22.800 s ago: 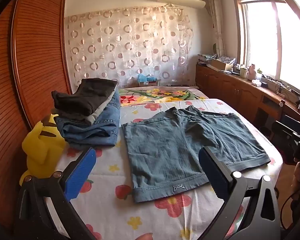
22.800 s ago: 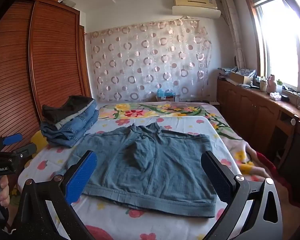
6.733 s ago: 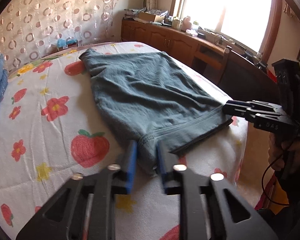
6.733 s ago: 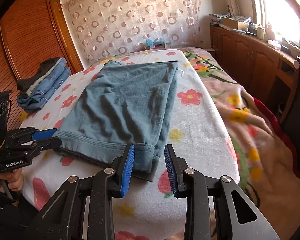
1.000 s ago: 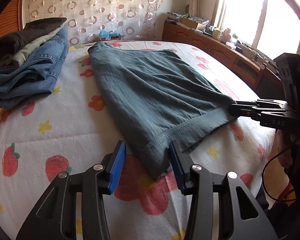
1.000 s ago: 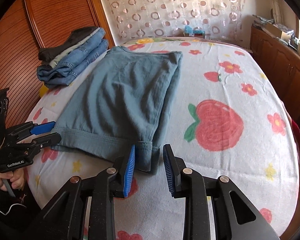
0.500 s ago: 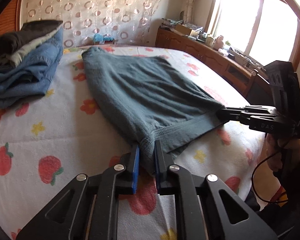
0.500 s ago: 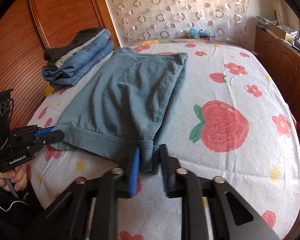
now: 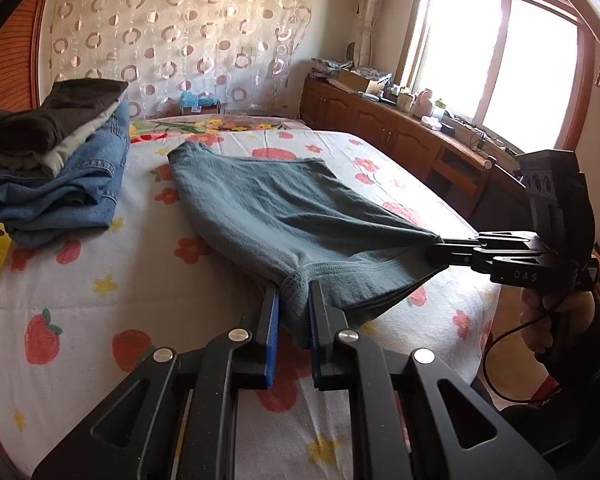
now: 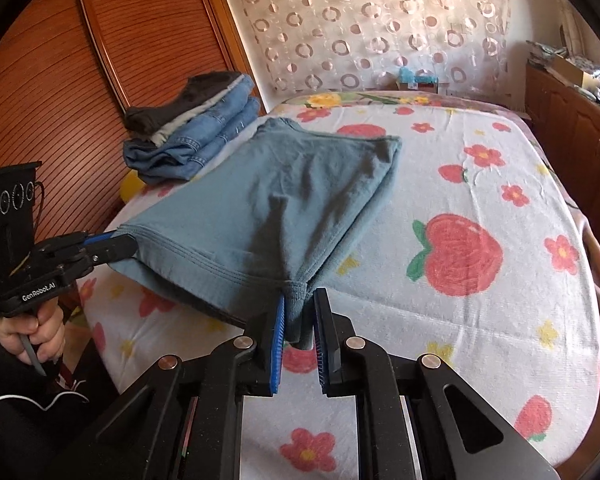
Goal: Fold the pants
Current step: 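Lift the hem with both grippers and fold it over toward the waistband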
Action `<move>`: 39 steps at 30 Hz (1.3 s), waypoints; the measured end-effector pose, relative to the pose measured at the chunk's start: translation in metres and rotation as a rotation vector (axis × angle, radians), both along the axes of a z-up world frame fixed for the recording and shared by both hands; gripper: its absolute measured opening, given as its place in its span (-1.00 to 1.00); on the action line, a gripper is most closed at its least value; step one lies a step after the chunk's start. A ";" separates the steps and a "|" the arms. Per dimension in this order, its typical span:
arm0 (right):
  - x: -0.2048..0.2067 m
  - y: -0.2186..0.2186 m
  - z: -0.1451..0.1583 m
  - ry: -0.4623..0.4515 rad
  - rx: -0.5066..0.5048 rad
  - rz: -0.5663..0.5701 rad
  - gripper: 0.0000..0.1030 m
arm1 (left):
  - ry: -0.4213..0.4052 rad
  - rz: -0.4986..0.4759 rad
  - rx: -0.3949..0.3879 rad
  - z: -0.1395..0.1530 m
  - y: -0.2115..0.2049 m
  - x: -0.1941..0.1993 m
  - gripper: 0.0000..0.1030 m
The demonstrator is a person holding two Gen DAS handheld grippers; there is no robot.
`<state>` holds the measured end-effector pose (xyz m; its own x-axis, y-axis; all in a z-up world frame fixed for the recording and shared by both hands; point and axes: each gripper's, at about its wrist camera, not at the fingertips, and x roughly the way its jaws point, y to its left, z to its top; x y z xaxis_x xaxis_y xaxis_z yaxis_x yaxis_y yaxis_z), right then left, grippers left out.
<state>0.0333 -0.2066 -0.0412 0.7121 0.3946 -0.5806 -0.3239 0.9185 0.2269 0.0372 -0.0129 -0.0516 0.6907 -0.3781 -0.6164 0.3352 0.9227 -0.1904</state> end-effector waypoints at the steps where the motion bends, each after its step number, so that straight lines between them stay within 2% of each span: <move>1: -0.001 0.000 0.002 -0.005 -0.001 0.001 -0.74 | -0.006 0.000 0.002 0.003 0.000 -0.001 -0.74; 17: -0.033 -0.008 0.039 -0.110 0.007 0.003 -0.74 | -0.132 -0.028 0.011 0.049 -0.002 -0.022 -0.74; 27: -0.047 -0.009 0.052 -0.168 0.000 0.013 -0.75 | -0.178 -0.039 0.033 0.067 -0.007 -0.030 -0.74; 33: -0.042 -0.011 0.047 -0.165 0.000 0.014 -0.75 | -0.157 -0.037 0.033 0.058 -0.007 -0.025 -0.74; 39: -0.016 -0.007 0.038 -0.138 -0.003 0.013 -0.75 | -0.110 -0.011 0.026 0.039 -0.002 0.001 -0.74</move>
<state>0.0174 -0.2134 -0.0032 0.7804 0.4026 -0.4785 -0.3638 0.9147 0.1762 0.0380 -0.0148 -0.0121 0.7502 -0.3715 -0.5469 0.3633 0.9228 -0.1285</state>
